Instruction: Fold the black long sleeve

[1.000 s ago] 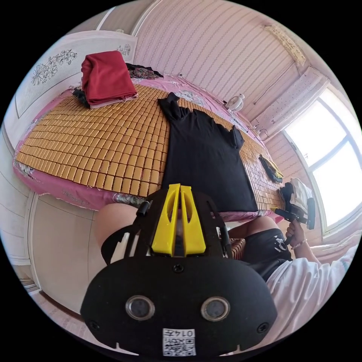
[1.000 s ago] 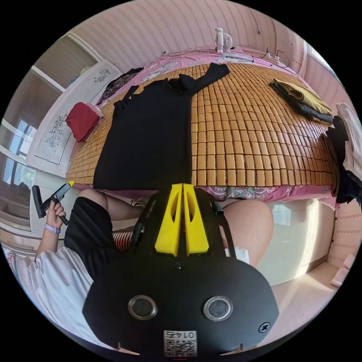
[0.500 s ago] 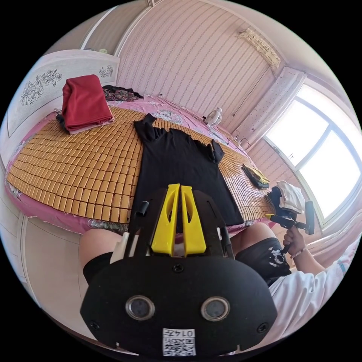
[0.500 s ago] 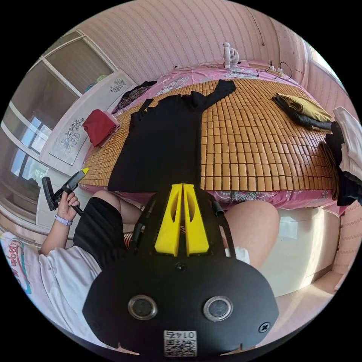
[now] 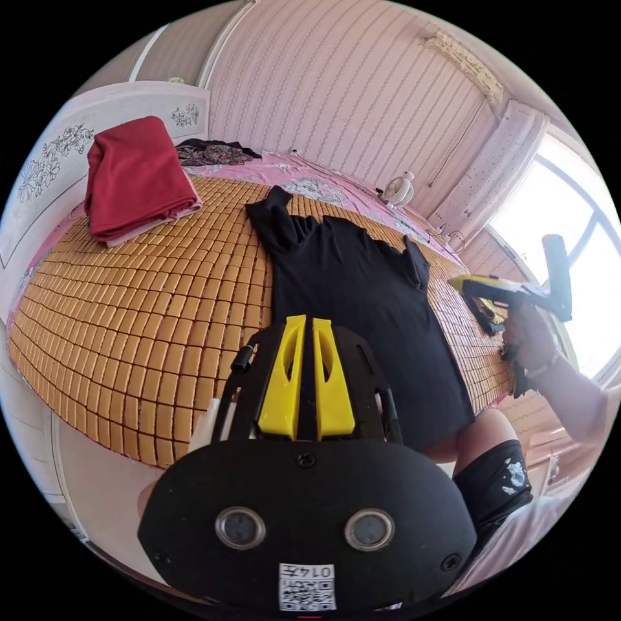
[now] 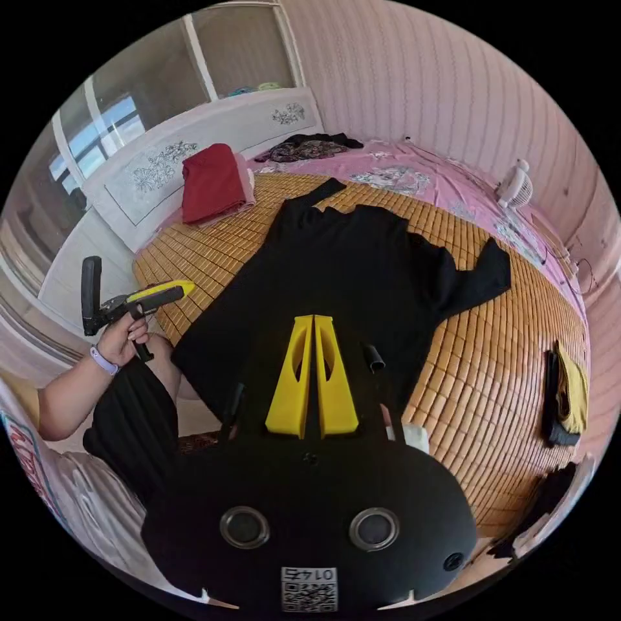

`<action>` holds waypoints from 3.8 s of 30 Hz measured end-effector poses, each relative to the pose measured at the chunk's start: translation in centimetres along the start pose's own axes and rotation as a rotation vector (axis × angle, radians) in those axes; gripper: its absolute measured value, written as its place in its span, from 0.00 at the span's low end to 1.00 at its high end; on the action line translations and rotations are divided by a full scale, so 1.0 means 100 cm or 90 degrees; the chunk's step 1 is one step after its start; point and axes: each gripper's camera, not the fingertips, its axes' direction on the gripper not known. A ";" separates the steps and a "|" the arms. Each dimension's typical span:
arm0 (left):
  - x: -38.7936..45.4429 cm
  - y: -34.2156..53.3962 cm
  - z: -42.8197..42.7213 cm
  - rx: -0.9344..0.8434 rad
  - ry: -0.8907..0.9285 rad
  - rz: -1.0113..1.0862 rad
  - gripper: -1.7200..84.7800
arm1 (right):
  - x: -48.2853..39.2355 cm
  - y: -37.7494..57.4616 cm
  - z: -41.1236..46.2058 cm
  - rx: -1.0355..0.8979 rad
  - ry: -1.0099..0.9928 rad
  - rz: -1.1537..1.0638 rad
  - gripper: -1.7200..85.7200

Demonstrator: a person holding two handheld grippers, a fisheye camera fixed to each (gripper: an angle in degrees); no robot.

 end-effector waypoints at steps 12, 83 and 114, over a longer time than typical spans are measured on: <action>-0.015 -0.014 0.057 -0.126 -0.068 0.051 0.03 | -0.075 -0.331 0.200 -0.123 -0.012 -0.116 0.12; -0.247 -0.046 -0.072 -0.083 -0.257 -0.224 0.06 | -0.053 -0.430 0.259 -0.169 0.076 -0.094 0.10; -0.114 -0.077 -0.053 0.021 -0.142 -0.076 0.01 | 0.173 -0.131 0.042 -0.030 0.141 0.130 0.08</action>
